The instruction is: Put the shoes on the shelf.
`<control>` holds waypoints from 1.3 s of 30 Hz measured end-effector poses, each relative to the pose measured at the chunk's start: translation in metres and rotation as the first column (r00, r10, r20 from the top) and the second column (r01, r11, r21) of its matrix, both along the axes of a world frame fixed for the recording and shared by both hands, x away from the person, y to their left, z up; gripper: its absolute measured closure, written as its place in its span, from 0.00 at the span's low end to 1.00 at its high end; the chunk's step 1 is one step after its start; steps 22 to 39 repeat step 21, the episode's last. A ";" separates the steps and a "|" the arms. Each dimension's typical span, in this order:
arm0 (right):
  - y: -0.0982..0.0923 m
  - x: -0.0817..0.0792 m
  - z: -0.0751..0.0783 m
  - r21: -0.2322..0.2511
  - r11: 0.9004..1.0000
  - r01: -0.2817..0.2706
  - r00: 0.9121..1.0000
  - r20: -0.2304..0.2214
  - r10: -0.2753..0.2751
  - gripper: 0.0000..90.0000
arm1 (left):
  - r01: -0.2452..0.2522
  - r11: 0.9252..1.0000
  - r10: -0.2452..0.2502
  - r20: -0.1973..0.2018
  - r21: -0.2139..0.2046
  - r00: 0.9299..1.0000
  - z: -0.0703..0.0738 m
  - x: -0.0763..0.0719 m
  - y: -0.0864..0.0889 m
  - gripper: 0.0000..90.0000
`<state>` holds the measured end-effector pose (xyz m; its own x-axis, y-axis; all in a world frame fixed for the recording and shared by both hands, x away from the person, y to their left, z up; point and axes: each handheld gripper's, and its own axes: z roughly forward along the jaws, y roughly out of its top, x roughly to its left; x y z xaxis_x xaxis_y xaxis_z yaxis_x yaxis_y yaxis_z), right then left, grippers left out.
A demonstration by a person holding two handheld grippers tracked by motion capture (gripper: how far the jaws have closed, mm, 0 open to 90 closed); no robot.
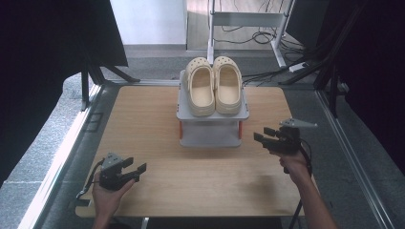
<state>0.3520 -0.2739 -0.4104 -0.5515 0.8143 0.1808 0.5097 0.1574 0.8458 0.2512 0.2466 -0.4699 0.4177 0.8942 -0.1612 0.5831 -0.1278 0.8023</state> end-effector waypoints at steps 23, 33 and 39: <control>0.001 -0.011 -0.038 -0.005 1.000 -0.013 1.000 -0.006 0.013 0.48 | 0.004 1.000 -0.004 -0.004 0.006 1.000 -0.001 0.000 -0.001 0.42; 0.001 -0.011 -0.038 -0.005 1.000 -0.013 1.000 -0.006 0.013 0.48 | 0.004 1.000 -0.004 -0.004 0.006 1.000 -0.001 0.000 -0.001 0.42; 0.001 -0.011 -0.038 -0.005 1.000 -0.013 1.000 -0.006 0.013 0.48 | 0.004 1.000 -0.004 -0.004 0.006 1.000 -0.001 0.000 -0.001 0.42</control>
